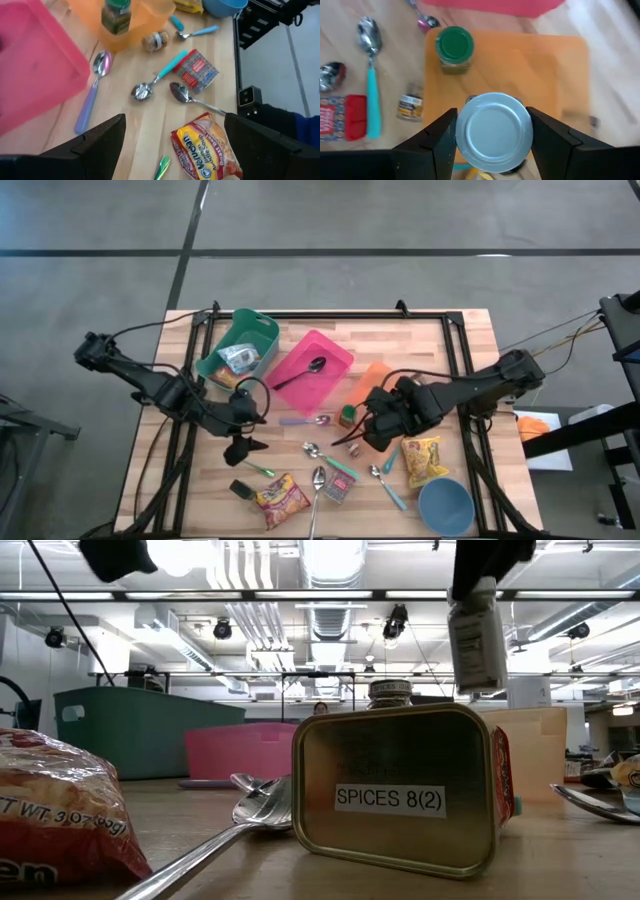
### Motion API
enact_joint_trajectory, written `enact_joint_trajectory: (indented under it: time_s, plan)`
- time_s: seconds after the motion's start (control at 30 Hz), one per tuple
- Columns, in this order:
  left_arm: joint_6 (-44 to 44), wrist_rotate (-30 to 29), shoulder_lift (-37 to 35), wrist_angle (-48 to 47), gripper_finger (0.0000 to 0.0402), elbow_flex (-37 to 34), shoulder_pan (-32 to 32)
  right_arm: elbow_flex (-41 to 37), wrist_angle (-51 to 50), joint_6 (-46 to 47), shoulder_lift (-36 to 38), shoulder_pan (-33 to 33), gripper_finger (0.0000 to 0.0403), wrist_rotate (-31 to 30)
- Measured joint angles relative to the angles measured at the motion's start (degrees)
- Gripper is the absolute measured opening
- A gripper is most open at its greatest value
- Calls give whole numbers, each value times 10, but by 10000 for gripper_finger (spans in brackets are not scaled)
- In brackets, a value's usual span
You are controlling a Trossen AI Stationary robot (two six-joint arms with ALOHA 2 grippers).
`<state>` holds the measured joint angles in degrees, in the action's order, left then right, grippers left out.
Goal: Pick & Place Food Item
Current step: Put the white seasoning bottle into the orange bin
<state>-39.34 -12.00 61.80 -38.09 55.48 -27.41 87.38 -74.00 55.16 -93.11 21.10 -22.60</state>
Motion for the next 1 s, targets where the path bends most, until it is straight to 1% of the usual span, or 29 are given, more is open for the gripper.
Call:
enact_joint_trajectory:
  time_s: [0.1, 0.2, 0.3, 0.4, 0.53, 0.7, 0.9, 1.0]
  plan:
    - [1, 0, -30, 21, 339, -22, 0, -66, 74, -7, 34, 0, 197, 12]
    - [4, 0, -61, 30, 339, -30, -1, -127, 148, -11, 66, -1, 197, 20]
    - [4, 5, -86, 32, 339, -43, -10, -174, 201, -12, 86, -11, 197, 22]
    - [5, 8, -102, 52, 339, -64, -14, -206, 228, -13, 89, -23, 197, 23]
    - [5, 9, -110, 57, 339, -78, -14, -231, 288, -42, 80, -38, 197, 48]
    - [3, 16, -111, 62, 339, -79, -14, -254, 341, -61, 78, -47, 197, 60]
    - [4, 26, -112, 64, 339, -79, -14, -260, 345, -64, 78, -46, 197, 75]
    - [4, 26, -112, 64, 339, -79, -14, -269, 375, -77, 78, -47, 197, 77]
